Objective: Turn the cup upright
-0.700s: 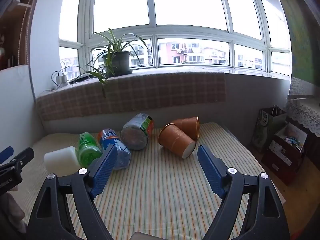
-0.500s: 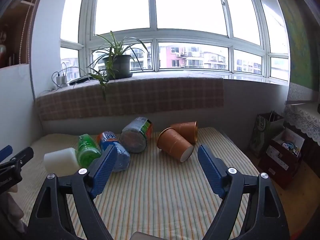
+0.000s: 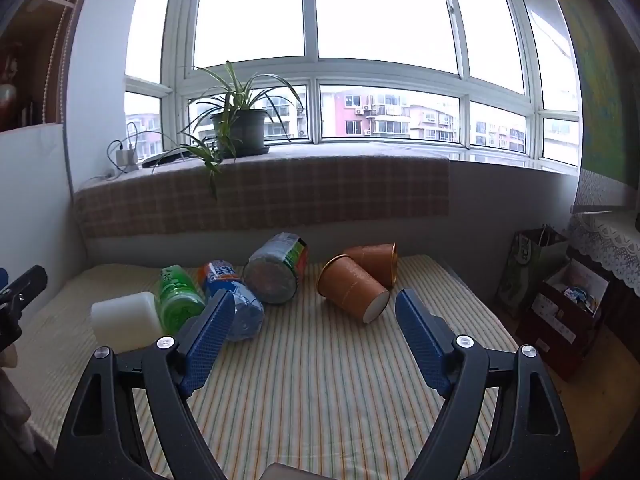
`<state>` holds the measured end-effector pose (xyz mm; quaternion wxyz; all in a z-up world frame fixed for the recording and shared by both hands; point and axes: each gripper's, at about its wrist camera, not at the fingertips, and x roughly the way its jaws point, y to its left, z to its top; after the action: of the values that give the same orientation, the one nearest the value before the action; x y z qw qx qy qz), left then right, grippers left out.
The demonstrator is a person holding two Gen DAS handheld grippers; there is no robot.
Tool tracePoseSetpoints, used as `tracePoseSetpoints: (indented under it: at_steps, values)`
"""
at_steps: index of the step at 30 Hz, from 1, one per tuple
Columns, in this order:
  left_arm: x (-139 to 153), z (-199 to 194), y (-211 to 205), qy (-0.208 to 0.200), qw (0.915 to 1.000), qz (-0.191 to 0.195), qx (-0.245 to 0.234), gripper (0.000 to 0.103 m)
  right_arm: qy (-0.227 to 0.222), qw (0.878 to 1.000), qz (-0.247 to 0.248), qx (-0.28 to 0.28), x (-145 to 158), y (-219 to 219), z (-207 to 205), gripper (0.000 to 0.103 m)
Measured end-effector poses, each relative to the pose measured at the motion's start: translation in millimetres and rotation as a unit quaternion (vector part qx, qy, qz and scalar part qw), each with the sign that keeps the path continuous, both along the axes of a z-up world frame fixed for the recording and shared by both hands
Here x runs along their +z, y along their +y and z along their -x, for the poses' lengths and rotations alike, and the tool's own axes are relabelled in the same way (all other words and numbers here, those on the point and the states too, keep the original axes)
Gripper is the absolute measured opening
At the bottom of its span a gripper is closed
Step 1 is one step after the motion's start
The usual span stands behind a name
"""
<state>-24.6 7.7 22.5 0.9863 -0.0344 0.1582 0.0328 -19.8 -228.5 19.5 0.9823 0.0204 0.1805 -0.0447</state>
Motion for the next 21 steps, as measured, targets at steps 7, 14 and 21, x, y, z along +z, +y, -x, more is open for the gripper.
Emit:
tracePoseSetpoints:
  at_steps: [7,14,21]
  values:
    - [2.4,3.9,-1.6,-0.005,1.0000,-0.005,0.000,0.103,0.000,1.000,-0.006,-0.001,-2.9,-1.7,-0.1,0.082]
    - [4.9,5.6,-1.7,-0.007,0.9999,-0.009,0.001,0.103,0.000,1.000,-0.010,-0.003,-3.5,-2.7,-0.6,0.082]
    - [5.8,4.9,-2.3,-0.005,0.9999,-0.010,0.002,0.103,0.004,1.000,-0.013,-0.004,-4.8,-4.3,-2.1,0.082]
